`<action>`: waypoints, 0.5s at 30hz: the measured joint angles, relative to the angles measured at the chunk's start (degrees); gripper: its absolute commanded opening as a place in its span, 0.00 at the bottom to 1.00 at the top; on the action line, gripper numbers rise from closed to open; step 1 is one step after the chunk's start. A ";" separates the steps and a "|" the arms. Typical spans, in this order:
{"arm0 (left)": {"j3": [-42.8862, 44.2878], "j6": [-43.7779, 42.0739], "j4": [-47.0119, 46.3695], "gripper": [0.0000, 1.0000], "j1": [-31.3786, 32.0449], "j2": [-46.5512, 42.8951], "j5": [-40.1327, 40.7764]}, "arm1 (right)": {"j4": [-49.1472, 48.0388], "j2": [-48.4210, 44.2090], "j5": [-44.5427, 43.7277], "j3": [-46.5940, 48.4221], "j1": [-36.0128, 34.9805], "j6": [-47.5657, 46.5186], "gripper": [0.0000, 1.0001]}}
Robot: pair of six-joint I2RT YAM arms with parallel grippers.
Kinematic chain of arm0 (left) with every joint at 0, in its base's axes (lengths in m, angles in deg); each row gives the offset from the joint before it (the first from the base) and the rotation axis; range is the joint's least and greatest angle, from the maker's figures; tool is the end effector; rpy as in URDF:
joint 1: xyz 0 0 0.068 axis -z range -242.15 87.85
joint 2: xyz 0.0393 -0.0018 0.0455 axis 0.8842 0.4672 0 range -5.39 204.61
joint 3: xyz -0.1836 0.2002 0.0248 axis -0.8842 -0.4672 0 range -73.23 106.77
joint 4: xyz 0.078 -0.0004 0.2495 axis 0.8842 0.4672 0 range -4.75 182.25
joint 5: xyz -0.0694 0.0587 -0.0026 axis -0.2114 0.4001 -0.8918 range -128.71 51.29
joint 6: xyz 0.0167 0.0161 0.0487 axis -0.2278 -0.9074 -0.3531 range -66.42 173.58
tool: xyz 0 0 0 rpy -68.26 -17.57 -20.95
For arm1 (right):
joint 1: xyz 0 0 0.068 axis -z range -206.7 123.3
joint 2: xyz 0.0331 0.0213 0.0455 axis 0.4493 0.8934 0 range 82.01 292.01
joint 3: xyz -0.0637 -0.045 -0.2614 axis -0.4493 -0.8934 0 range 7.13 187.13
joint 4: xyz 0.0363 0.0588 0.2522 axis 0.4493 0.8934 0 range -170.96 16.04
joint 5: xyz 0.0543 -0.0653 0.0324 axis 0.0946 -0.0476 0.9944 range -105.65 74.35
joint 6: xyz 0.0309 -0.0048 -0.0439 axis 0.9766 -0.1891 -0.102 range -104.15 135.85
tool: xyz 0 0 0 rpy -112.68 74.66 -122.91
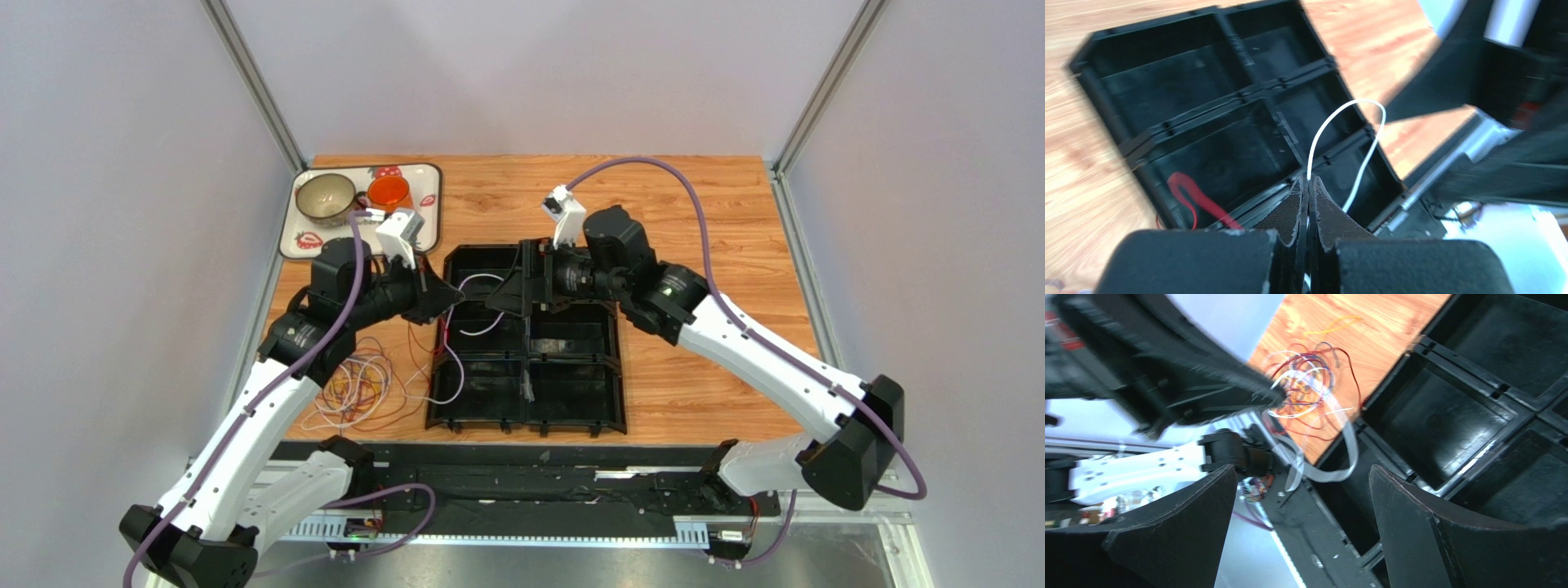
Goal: Untangle the cables
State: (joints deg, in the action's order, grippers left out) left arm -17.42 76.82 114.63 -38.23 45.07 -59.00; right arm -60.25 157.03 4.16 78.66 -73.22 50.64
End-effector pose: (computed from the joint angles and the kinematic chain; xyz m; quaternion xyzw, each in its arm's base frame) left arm 0.1671 -0.0877 0.3559 0.1007 0.8251 -0.3499 0.4321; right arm 0.1963 0.2245 0.3694 -0.1775 0.8132 0.4582 0.3118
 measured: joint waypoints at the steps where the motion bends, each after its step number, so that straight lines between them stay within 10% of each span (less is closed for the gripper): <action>1: -0.17 0.02 -0.68 0.00 0.00 0.20 -1.68 | 0.07 1.11 -0.07 0.35 0.00 -0.74 0.82; 7: -0.81 0.02 -2.12 0.00 0.00 0.52 -7.30 | 0.72 4.94 -1.22 1.62 1.07 -4.11 0.77; 15: -0.81 0.00 -2.12 0.00 0.00 1.01 -9.16 | 0.31 5.22 0.11 2.43 3.10 -5.35 0.26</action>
State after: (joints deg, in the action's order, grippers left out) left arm -18.23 76.82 112.51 -38.23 46.08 -68.16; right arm -59.94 162.26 4.27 81.09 -70.12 45.28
